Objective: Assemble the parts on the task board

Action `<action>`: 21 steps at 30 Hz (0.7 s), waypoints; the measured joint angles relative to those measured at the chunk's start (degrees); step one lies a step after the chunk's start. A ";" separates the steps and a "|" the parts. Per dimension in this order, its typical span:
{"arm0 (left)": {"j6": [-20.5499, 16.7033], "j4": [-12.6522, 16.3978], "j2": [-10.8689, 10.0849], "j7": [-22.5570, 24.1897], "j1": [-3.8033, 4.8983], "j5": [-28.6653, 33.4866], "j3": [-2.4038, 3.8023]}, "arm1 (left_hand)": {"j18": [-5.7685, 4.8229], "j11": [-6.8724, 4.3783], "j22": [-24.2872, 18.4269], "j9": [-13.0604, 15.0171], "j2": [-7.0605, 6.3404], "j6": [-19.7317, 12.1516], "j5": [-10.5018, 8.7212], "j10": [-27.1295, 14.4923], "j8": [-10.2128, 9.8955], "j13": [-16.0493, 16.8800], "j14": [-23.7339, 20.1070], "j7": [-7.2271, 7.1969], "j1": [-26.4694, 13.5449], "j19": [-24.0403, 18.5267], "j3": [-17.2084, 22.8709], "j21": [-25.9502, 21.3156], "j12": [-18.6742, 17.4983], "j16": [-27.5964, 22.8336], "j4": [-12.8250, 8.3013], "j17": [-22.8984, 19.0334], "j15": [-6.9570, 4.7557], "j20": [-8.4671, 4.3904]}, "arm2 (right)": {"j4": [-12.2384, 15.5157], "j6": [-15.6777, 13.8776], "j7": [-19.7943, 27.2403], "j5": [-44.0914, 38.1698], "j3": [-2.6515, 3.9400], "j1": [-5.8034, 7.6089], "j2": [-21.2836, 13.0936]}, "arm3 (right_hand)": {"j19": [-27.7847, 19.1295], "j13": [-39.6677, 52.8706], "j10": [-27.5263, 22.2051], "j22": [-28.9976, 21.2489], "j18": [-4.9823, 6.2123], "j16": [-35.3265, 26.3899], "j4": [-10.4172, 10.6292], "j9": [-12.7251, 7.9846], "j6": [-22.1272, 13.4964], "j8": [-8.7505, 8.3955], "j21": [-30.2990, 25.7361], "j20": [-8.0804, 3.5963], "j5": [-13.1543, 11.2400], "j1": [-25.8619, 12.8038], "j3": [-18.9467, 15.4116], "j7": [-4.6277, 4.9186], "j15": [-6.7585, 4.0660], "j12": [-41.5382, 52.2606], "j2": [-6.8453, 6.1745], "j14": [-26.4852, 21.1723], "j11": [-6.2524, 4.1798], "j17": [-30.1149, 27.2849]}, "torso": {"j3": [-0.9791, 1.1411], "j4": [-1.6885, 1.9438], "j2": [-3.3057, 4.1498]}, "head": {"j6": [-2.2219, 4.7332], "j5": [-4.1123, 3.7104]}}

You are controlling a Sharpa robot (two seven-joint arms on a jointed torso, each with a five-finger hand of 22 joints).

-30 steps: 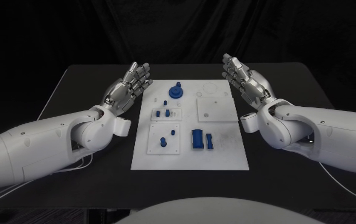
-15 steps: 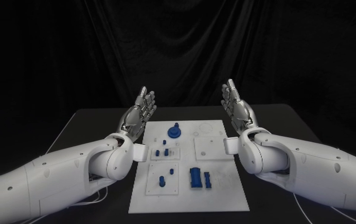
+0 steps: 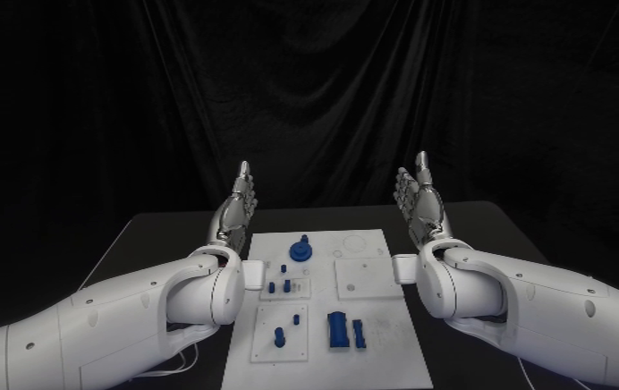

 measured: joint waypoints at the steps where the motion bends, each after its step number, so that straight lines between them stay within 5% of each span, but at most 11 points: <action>1: -0.55 0.00 0.00 -0.16 0.00 -0.02 0.01 | 0.00 0.00 0.00 0.00 -0.07 -0.36 -0.34 0.00 0.00 0.00 0.00 0.00 -0.59 0.00 -0.06 0.00 -0.11 0.00 -0.20 0.00 0.00 0.00 | 0.00 -0.09 -0.06 0.06 0.00 0.00 0.00 | 0.00 0.00 0.00 0.00 0.00 0.00 0.00 0.00 0.00 0.00 0.00 0.00 0.00 0.00 0.00 0.00 0.00 0.00 0.00 0.00 0.00 0.00 | 0.00 -0.01 -0.01 | 0.00 -0.01; 10: -2.50 0.01 0.00 -0.82 0.00 -0.11 0.02 | 0.01 0.00 0.00 0.01 -0.41 -0.90 -1.44 0.00 0.00 0.01 0.00 0.08 -4.57 -0.21 0.09 0.00 -0.54 0.00 -0.36 0.02 0.00 -0.21 | 0.00 -0.45 -0.27 0.27 0.00 0.00 0.00 | 0.00 0.01 0.00 0.00 0.01 0.00 0.00 0.01 0.00 0.00 0.00 0.00 0.00 0.00 0.00 0.00 0.00 0.00 0.00 0.00 0.00 0.01 | 0.01 -0.03 -0.07 | 0.00 -0.04; 15: -2.95 0.02 0.00 -0.95 0.00 -0.13 0.02 | 0.01 0.01 0.01 0.01 -0.56 -1.29 -1.94 0.00 0.00 0.02 0.00 -0.12 -12.82 -0.21 0.08 0.00 -0.75 0.00 -0.68 0.03 0.00 -0.20 | 0.00 -0.54 -0.32 0.34 -0.01 0.00 0.00 | 0.00 0.01 0.00 0.00 0.02 0.00 0.01 0.02 0.00 0.00 0.00 0.01 0.00 0.01 0.00 0.00 0.00 0.01 0.00 0.00 0.00 0.01 | 0.01 -0.04 -0.07 | 0.00 0.00; 21: -3.18 0.02 0.00 -1.03 0.00 -0.15 0.02 | 0.01 0.01 0.01 0.02 -0.58 -1.29 -1.94 0.00 0.00 0.02 0.00 -0.11 -13.34 -0.21 0.08 0.00 -0.75 0.00 -0.68 0.00 0.01 -0.20 | 0.00 -0.60 -0.36 0.37 -0.01 -0.01 0.01 | 0.00 0.01 0.00 0.00 0.02 0.00 0.01 0.03 0.00 0.00 0.00 0.01 0.00 0.01 0.00 0.00 0.01 0.01 0.00 0.00 0.00 0.01 | 0.01 -0.04 -0.07 | 0.00 -0.03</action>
